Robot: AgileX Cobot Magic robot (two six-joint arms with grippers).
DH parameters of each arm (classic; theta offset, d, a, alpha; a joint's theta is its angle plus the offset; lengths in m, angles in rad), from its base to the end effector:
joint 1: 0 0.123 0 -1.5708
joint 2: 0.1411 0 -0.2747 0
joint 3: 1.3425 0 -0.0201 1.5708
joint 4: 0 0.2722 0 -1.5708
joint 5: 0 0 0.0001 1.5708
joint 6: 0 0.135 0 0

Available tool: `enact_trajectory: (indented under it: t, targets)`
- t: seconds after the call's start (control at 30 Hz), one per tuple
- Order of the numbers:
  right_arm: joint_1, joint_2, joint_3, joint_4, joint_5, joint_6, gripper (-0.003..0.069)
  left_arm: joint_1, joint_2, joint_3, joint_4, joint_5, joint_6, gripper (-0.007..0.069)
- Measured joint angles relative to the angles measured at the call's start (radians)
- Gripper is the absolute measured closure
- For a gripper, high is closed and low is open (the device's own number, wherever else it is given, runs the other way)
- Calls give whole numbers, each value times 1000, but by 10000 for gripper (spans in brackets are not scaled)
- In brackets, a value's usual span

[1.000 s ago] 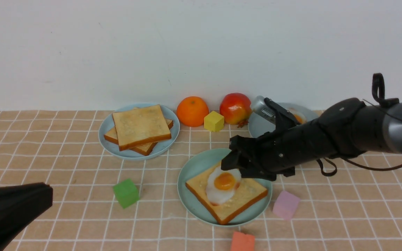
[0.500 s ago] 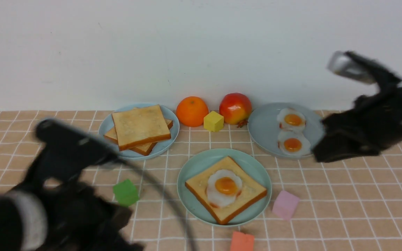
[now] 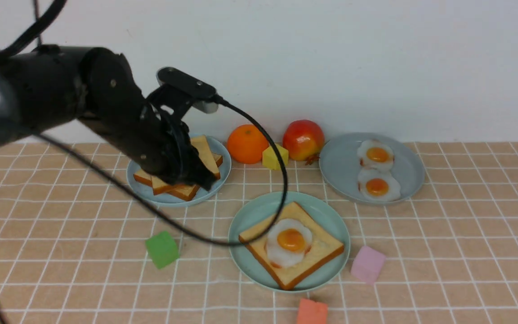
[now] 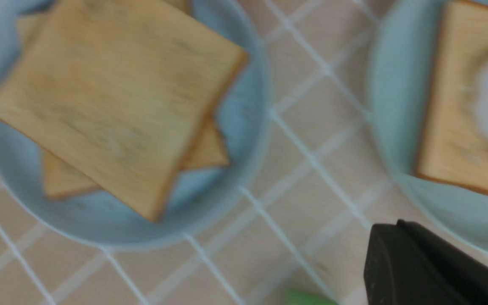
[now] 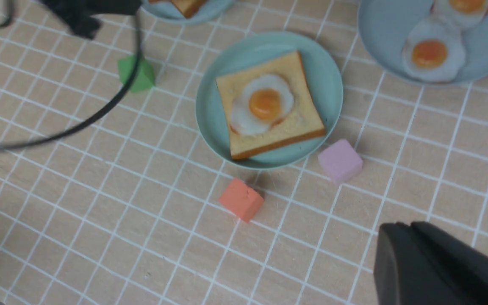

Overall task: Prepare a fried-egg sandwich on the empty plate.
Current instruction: Use the left arm to grab a slice of bread

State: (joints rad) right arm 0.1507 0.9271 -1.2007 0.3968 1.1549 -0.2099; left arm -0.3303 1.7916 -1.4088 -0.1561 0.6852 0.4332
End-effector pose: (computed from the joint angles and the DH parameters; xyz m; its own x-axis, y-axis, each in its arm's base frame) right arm 0.1969 0.0782 0.3913 -0.6664 -0.1411 -0.7322 -0.4214 0.8813 0.2137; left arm 0.4108 -0.1549 0.2086 -0.6300 0.5389 -0.5592 0.5972 0.7965 0.0948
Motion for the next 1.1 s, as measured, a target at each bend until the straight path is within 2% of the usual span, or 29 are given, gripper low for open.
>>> enact_trajectory:
  t: [0.13,0.2,0.3,0.33,0.37,0.47,0.53,0.77,1.1]
  targets:
    - [0,-63,24,0,-10,0,617,32,89,-89,23,0,88,629]
    - [0,-106,65,0,-42,0,617,40,150,-142,53,0,151,586]
    - [0,-143,119,0,-92,0,617,41,213,-181,112,-2,201,486]
    - [0,-147,126,0,-100,0,617,41,217,-185,116,-3,203,478]
    - [0,-153,151,0,-114,0,617,41,246,-195,148,-19,210,403]
    - [0,-157,170,6,-116,0,617,41,282,-199,216,-61,207,299]
    - [0,-157,177,19,-113,0,617,41,297,-199,250,-88,198,267]
    - [0,-157,178,72,-78,-17,613,41,346,-201,290,-144,171,255]
    - [0,-157,178,117,-32,-23,602,41,369,-206,305,-163,167,280]
